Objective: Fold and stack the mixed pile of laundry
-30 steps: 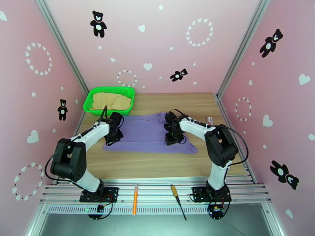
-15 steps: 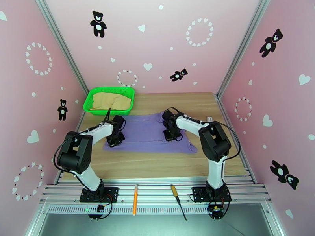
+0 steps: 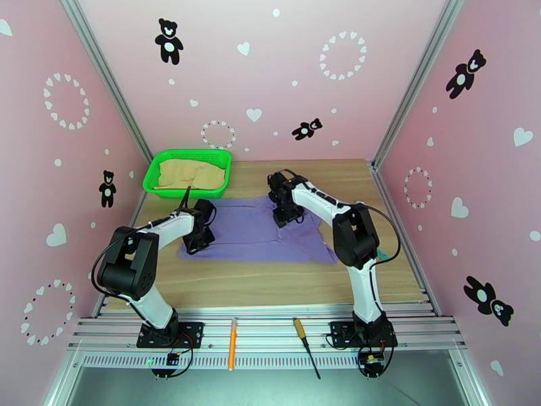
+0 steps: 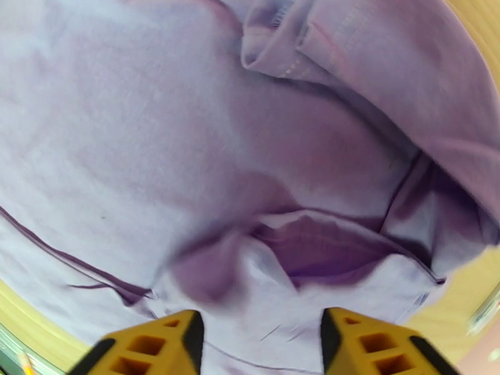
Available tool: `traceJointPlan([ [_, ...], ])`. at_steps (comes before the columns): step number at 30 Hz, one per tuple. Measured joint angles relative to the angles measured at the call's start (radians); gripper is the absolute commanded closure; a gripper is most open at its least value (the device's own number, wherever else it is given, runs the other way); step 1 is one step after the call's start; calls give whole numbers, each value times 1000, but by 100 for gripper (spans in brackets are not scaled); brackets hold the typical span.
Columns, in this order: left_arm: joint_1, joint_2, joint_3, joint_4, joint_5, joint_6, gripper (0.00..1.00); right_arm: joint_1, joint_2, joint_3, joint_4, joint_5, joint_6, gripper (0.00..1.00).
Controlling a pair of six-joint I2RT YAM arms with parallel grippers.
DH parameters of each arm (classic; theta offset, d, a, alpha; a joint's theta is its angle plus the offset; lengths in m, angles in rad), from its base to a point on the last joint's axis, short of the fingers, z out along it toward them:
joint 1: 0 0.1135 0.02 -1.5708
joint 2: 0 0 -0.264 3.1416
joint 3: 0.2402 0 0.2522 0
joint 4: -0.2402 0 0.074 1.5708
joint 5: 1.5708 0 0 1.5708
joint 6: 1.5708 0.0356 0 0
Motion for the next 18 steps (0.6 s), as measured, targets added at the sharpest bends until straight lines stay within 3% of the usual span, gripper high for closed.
traceJointPlan([
  [5, -2, -2, 0, -2, -6, 0, 93, 0, -12, -35, 20, 9, 10, 55],
  [7, -4, -3, 0, -5, -10, 0, 93, -3, -36, -84, 27, 19, 16, 56],
  [12, -4, -21, 0, -44, -28, 1, 88, -50, -102, -128, 42, 40, 1, 41],
  [18, -6, -79, 4, -66, -32, 0, 88, -154, -87, -74, 72, 88, -58, 38],
])
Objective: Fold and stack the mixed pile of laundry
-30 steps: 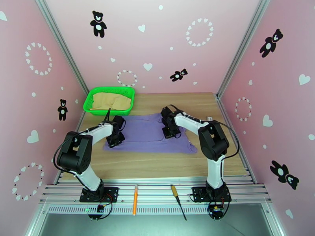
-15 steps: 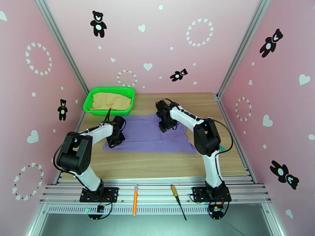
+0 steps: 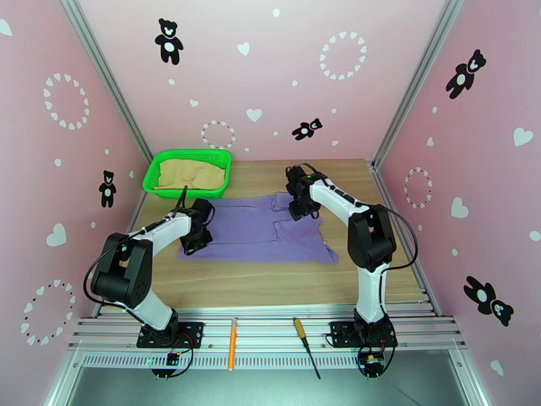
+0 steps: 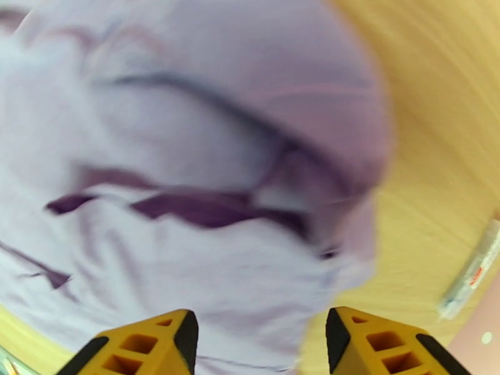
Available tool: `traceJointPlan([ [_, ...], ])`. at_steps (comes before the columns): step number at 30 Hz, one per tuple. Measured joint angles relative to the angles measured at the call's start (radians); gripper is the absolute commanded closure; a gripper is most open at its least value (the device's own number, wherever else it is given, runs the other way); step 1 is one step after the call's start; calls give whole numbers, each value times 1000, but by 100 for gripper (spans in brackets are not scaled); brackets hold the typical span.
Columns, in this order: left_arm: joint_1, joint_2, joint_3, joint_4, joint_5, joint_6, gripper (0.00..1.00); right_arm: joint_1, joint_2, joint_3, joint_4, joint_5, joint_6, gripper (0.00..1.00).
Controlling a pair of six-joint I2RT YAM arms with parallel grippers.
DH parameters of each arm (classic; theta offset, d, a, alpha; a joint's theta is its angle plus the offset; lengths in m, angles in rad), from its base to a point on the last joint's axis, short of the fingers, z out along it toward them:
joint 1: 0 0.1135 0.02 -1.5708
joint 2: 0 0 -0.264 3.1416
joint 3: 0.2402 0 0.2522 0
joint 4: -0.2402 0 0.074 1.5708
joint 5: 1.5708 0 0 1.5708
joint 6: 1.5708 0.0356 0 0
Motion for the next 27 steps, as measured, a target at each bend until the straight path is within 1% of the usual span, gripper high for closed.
traceJointPlan([
  [5, -11, 23, 29, 8, 8, 0, 89, -22, 113, 95, 27, 27, -26, 38],
  [9, -19, 101, 42, 43, 23, 0, 90, -37, 190, 151, 49, 56, -25, 38],
  [12, -21, 138, 68, 44, 22, 0, 91, -72, 207, 176, 74, 89, -17, 38],
  [16, -30, 171, 97, 18, 13, -1, 92, -148, 207, 206, 106, 124, -5, 38],
  [21, -55, 203, 126, -16, -32, -10, 92, -236, 230, 288, 113, 134, 2, 38],
  [23, -60, 204, 126, -17, -42, -13, 92, -259, 248, 314, 115, 132, 6, 39],
  [27, -65, 196, 126, -18, -51, -19, 92, -280, 253, 304, 117, 122, 17, 38],
])
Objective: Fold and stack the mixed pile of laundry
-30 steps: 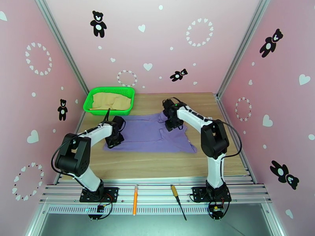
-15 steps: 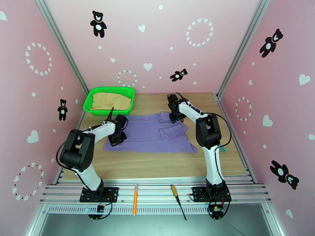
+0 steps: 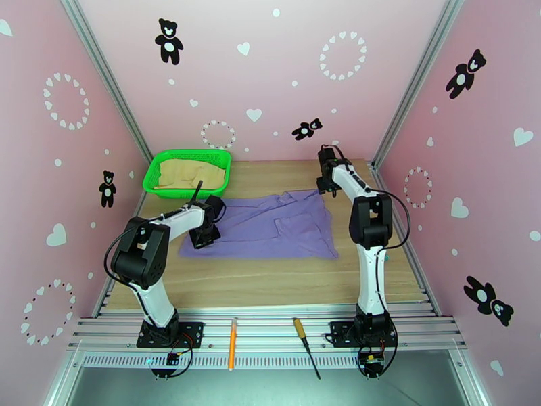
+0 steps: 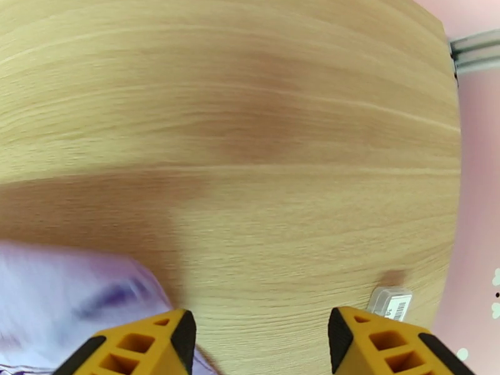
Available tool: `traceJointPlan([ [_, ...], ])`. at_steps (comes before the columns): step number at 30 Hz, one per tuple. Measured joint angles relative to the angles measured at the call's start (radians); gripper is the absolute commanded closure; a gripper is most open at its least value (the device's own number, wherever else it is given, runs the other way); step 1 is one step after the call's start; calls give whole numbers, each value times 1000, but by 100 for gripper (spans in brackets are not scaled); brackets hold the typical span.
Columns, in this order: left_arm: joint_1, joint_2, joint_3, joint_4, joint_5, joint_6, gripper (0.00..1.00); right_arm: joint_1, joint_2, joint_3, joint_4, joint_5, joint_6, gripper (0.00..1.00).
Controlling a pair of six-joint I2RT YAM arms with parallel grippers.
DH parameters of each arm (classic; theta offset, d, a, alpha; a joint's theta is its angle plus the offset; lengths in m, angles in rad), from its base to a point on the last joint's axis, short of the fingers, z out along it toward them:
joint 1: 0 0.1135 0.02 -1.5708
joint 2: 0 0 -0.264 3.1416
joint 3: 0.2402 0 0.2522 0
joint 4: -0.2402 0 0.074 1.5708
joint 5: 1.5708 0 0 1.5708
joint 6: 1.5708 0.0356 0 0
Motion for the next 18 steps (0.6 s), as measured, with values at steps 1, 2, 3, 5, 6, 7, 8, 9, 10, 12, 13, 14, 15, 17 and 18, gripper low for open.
traceJointPlan([
  [1, 0, -2, 0, 0, -3, 0, 92, -1, -5, -14, 6, -9, 4, 38],
  [2, -1, -2, 0, -1, -3, 0, 92, 0, -14, -35, 11, -22, 7, 37],
  [3, -1, -2, 2, -2, -4, 0, 92, 2, -27, -59, 10, -36, 14, 37],
  [5, -1, -2, 5, -6, -3, 1, 92, 7, -63, -112, 8, -63, 24, 36],
  [6, -1, -2, 6, -7, -3, 1, 92, 11, -93, -148, 6, -77, 32, 37],
  [7, -1, -2, 6, -8, -2, 1, 92, 16, -127, -188, 8, -90, 39, 38],
  [8, -1, -4, 6, -8, -2, 1, 92, 25, -171, -236, 6, -100, 50, 42],
  [9, -1, -5, 6, -8, -1, 2, 92, 37, -223, -293, 8, -114, 66, 48],
  [10, -1, -6, 6, -8, 1, 2, 92, 50, -268, -338, 5, -127, 74, 54],
  [12, -2, -10, 6, -6, 6, 5, 92, 91, -387, -472, 16, -168, 124, 59],
  [13, -3, -12, 6, -5, 10, 5, 91, 109, -431, -526, 22, -184, 141, 64],
  [14, -5, -14, 6, -4, 16, 8, 91, 133, -483, -599, 27, -210, 169, 68],
  [15, -8, -18, 6, -3, 23, 11, 91, 155, -521, -663, 35, -230, 196, 71],
  [17, -13, -27, 6, -3, 29, 14, 91, 182, -564, -763, 45, -257, 235, 75],
  [18, -13, -31, 6, -2, 32, 16, 90, 189, -572, -809, 49, -268, 259, 78],
])
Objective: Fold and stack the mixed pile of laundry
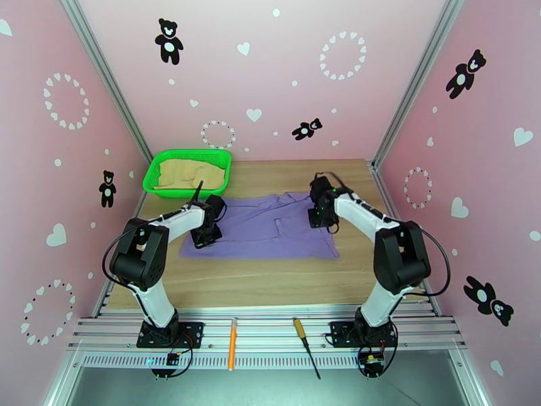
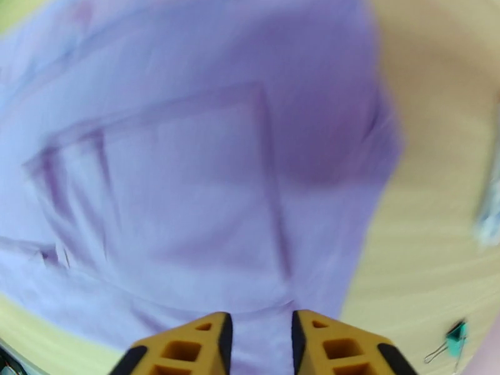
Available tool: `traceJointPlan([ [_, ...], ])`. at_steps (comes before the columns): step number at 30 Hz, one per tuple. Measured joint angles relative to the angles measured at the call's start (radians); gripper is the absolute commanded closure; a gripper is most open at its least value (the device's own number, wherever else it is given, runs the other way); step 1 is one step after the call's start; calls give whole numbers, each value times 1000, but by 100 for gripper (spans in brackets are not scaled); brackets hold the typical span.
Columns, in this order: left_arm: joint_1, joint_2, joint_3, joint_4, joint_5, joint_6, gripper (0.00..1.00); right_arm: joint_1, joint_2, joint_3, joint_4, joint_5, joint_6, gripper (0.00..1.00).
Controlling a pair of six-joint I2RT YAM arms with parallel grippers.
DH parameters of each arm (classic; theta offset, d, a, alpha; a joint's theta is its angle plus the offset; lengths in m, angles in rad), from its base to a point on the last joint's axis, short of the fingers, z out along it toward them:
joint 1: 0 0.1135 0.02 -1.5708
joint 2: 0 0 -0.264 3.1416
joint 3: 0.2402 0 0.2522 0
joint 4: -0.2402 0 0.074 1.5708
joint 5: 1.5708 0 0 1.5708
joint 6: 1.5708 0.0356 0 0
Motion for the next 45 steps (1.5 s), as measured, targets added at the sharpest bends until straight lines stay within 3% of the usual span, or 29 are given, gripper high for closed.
traceJointPlan([
  [8, -2, -5, -41, 55, 11, 3, 91, 9, 33, -134, 77, -31, 151, 100],
  [17, -2, -41, -102, 122, 11, -5, 91, 23, 37, -146, 40, 55, 407, 100],
  [24, -2, -90, -180, 199, 14, -13, 91, 26, -90, -296, 22, 87, 557, 100],
  [38, -40, -187, -334, 367, -38, -95, 90, 13, -146, -359, -82, 135, 580, 100],
  [45, -80, -188, -341, 370, -80, -145, 90, -47, -149, -343, -75, 143, 534, 100],
])
